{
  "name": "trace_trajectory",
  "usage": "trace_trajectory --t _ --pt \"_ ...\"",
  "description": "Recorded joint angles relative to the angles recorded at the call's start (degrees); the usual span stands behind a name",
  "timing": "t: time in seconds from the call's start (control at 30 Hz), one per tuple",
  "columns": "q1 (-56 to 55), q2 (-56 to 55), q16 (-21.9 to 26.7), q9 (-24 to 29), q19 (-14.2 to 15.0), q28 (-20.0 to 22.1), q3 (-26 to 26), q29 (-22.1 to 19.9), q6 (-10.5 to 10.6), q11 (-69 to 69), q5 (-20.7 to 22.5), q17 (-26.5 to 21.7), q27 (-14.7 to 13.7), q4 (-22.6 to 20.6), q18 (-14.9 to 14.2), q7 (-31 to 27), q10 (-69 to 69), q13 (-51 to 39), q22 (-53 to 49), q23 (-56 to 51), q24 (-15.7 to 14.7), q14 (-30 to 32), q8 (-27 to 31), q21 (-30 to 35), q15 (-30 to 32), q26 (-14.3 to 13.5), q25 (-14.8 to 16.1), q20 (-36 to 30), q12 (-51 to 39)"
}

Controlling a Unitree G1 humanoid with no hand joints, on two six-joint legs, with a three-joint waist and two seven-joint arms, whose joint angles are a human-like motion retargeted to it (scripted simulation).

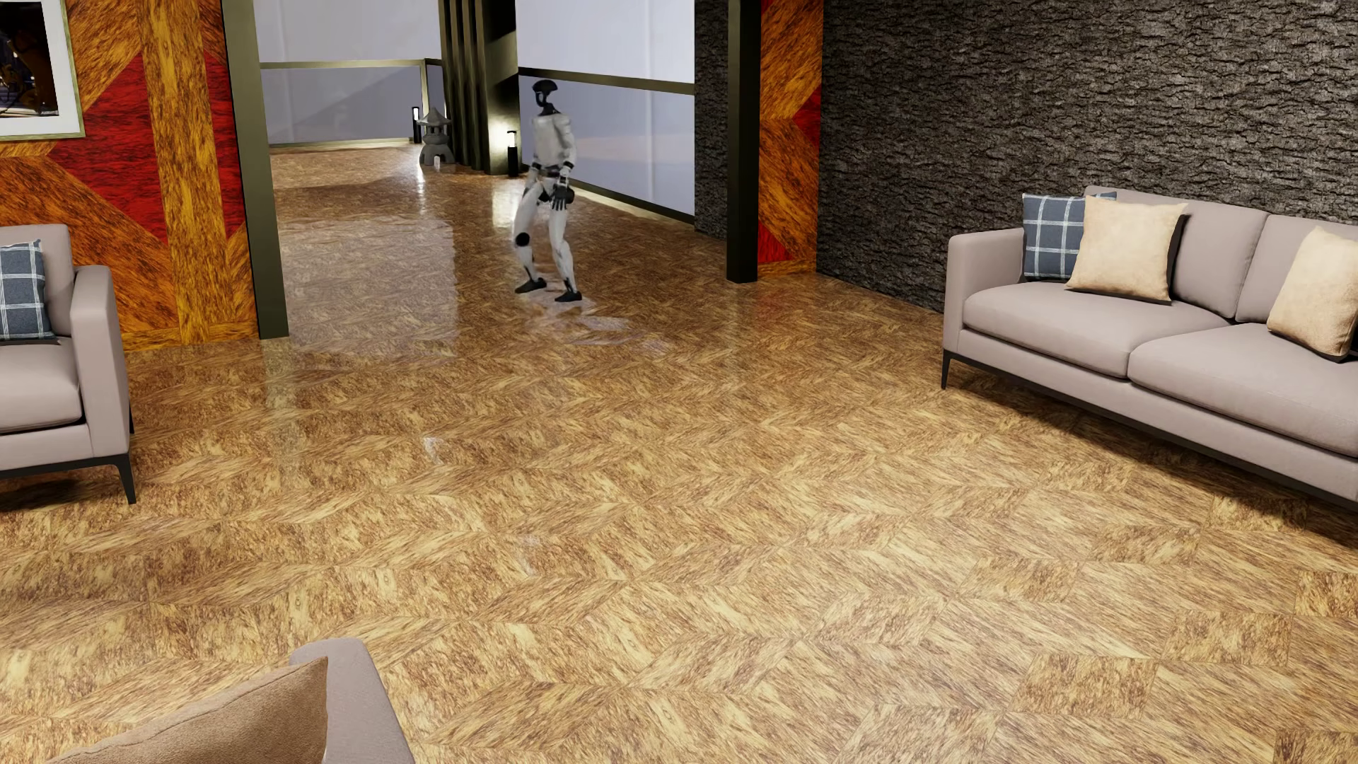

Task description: Do a 180

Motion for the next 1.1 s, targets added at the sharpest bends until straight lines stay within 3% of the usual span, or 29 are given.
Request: trace_trajectory --t 0.07,0.13,0.23,0.27,0.3,0.33,0.43,0.47,0.5,0.53,0.63,0.67,0.73,0.77,0.8,0.83,0.87,0.93,1.1 --pt "-0.5 -4.6 0.9 0.4 -3.4 0.4 -0.3 -0.3 -1.5 3.6 1.8 -0.1 -1.2 -1.4 -0.2 -3.6 -0.3 -1.7 1.2 -2.2 0.3 -0.3 -5.5 2.0 0.6 0.9 -2.3 -1.5 0.4" --pt "-1.1 -7.5 0.4 0.8 -4.7 1.6 -0.6 -0.1 -2.9 0.1 4.5 -1.5 -1.7 -3.3 0.0 -8.2 0.1 -2.4 3.1 -4.3 -1.0 -1.0 -7.8 5.3 0.6 2.6 -6.1 -0.3 -0.4" --pt "-0.7 -6.7 -2.6 1.1 -1.4 4.1 0.2 1.5 -4.1 -16.9 9.7 -2.9 -2.6 -6.2 0.7 -16.4 -0.1 -1.3 4.5 -6.1 -3.3 -2.1 -3.3 5.6 4.8 4.0 -3.8 2.9 -0.8" --pt "0.0 -4.6 -3.3 1.0 -1.9 4.4 0.6 2.3 -4.2 -22.8 10.3 -3.4 -2.5 -6.6 0.5 -19.0 -0.7 -1.3 4.7 -5.4 -3.6 -2.1 -2.0 6.3 10.7 3.9 -3.2 3.1 -0.2" --pt "0.7 -2.4 -3.9 0.9 -4.7 4.5 1.2 3.3 -4.3 -25.0 9.7 -3.6 -1.7 -6.6 0.0 -21.5 -0.8 -1.9 4.8 -3.8 -3.8 -2.1 -3.6 7.6 13.4 3.5 -3.2 3.0 0.7" --pt "0.8 -0.9 -4.2 0.9 -5.5 4.2 1.6 4.3 -4.2 -25.6 8.9 -3.5 -0.5 -6.3 -0.2 -23.1 0.2 -3.2 5.0 -1.4 -3.9 -2.2 -6.2 9.2 12.5 3.3 -3.6 3.0 2.0" --pt "-1.4 1.7 -6.4 1.0 -5.5 3.4 2.6 8.8 -2.7 -23.2 8.5 -2.7 2.5 -4.3 -0.9 -24.0 8.8 -9.5 5.8 5.9 -4.1 0.6 -10.9 15.0 8.5 3.7 -6.2 4.4 7.4" --pt "-3.6 2.5 -6.5 1.1 -6.0 1.8 2.7 9.6 -2.4 -22.2 8.4 -2.7 1.9 -3.9 -2.2 -25.1 13.7 -11.1 6.5 6.2 -3.7 2.9 -12.6 16.7 6.9 3.5 -7.0 4.1 8.7" --pt "-6.2 3.4 -5.6 1.3 -6.4 -0.8 2.6 8.6 -2.0 -21.3 8.4 -2.5 1.0 -4.0 -5.9 -27.4 19.5 -12.1 7.5 5.3 -2.2 5.9 -14.4 16.9 5.4 3.6 -6.9 2.7 9.5" --pt "-9.0 4.5 -4.4 1.6 -6.5 -4.1 2.2 5.7 -1.5 -20.4 8.0 -2.4 0.1 -4.6 -12.2 -30.1 25.3 -12.4 8.4 3.5 -0.2 9.4 -16.5 15.7 3.9 3.8 -5.8 1.0 9.7" --pt "-16.9 7.2 -2.1 2.4 -6.0 -8.4 -0.8 -3.4 0.1 -17.6 4.9 -2.5 -3.2 -8.1 -12.5 -26.8 39.1 -12.9 9.8 -2.0 4.3 15.4 -22.3 10.8 0.4 4.0 -1.7 -1.6 8.6" --pt "-19.4 7.8 -2.4 2.7 -5.8 -8.0 -1.5 -4.1 0.6 -17.5 4.1 -2.8 -3.6 -4.7 -12.5 -24.0 40.5 -13.8 9.3 -2.8 4.1 15.3 -23.2 10.1 0.0 3.8 -0.7 -0.8 8.1" --pt "-22.3 8.5 -2.1 2.8 -5.5 -6.9 -0.9 -3.3 1.7 -18.2 4.4 -3.8 -3.3 10.7 -13.0 -14.5 37.4 -16.2 6.9 -3.5 4.1 13.8 -23.1 10.5 -0.3 2.1 -0.8 -0.2 7.2" --pt "-21.7 8.5 -1.5 2.7 -5.4 -6.3 0.0 -2.6 2.6 -18.5 5.3 -4.1 -3.2 17.3 -9.7 -9.2 33.1 -17.3 5.3 -3.6 4.1 11.8 -22.5 10.7 -0.4 1.2 -0.9 -0.1 6.8" --pt "-20.2 8.5 -0.6 2.4 -5.2 -5.5 0.7 -2.5 3.4 -18.8 6.2 -4.2 -3.0 20.7 -6.1 -4.4 27.4 -18.1 3.9 -3.7 4.2 10.1 -21.8 10.6 -0.6 0.5 -0.9 0.0 6.0" --pt "-18.3 8.5 0.1 2.1 -4.9 -4.6 1.2 -2.5 4.2 -19.2 6.8 -4.3 -2.9 21.5 -5.7 -1.6 20.5 -18.7 2.9 -3.5 4.1 8.9 -21.2 10.6 -0.7 0.3 -0.9 0.1 5.0" --pt "-16.1 8.7 0.9 1.8 -4.6 -3.9 1.5 -2.5 4.8 -19.7 7.1 -4.4 -2.8 20.2 -8.0 -1.2 12.4 -18.9 2.4 -3.3 4.2 9.4 -20.5 10.6 -0.6 0.3 -0.9 -0.1 3.6" --pt "-10.7 9.5 2.0 0.9 -3.9 -3.9 1.3 -2.5 5.5 -22.3 6.7 -5.0 -2.4 16.3 -6.3 -0.9 -2.0 -18.1 2.3 -2.9 4.9 13.0 -19.7 9.7 0.4 0.6 -0.6 -1.5 0.0" --pt "-6.5 10.8 4.2 -0.2 -1.3 -3.7 0.3 -4.2 5.4 -22.3 2.2 -4.5 -0.7 11.0 -5.0 0.2 -8.9 -8.9 -1.1 -2.5 4.4 14.3 -19.5 3.9 0.1 -1.6 2.1 -4.7 -8.7"
